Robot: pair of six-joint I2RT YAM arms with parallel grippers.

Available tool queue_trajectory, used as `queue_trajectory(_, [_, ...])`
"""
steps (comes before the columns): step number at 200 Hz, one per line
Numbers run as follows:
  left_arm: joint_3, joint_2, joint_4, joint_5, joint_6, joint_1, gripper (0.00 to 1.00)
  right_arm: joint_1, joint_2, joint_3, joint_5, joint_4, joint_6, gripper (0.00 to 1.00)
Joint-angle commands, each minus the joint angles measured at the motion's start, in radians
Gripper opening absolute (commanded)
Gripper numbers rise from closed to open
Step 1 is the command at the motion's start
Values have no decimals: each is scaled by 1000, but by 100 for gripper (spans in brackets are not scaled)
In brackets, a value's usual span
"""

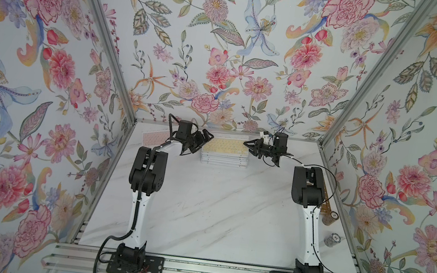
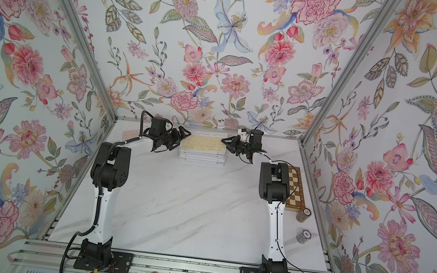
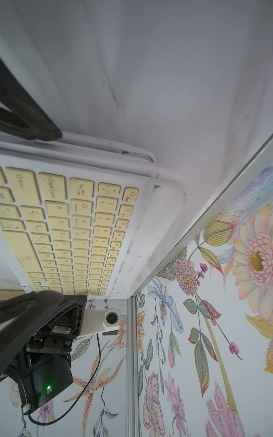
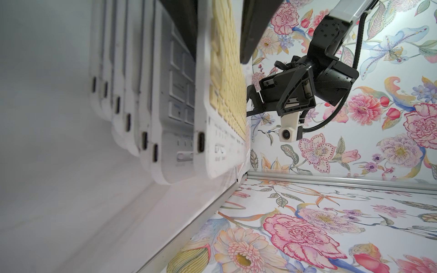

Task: Stack the numeric keypads
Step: Place the numeric keypad at the numeric keypad.

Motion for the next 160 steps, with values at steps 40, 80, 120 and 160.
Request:
queue_trajectory(40, [11,-4,-14,7,8,-7,99,-6,-1,41,17,-59,-76,33])
queue_trajectory(80, [12,-3,-14,7,5,-7,99,-7,0,71,26,-108,-111,36])
queue_trajectory(120, [12,0,-12,7,3,-9,99,-7,9,98,30,-138,-123,38])
queue_trajectory(160, [12,1,-12,7,3,-8,99,-3,-6,111,68,-219,-187,39])
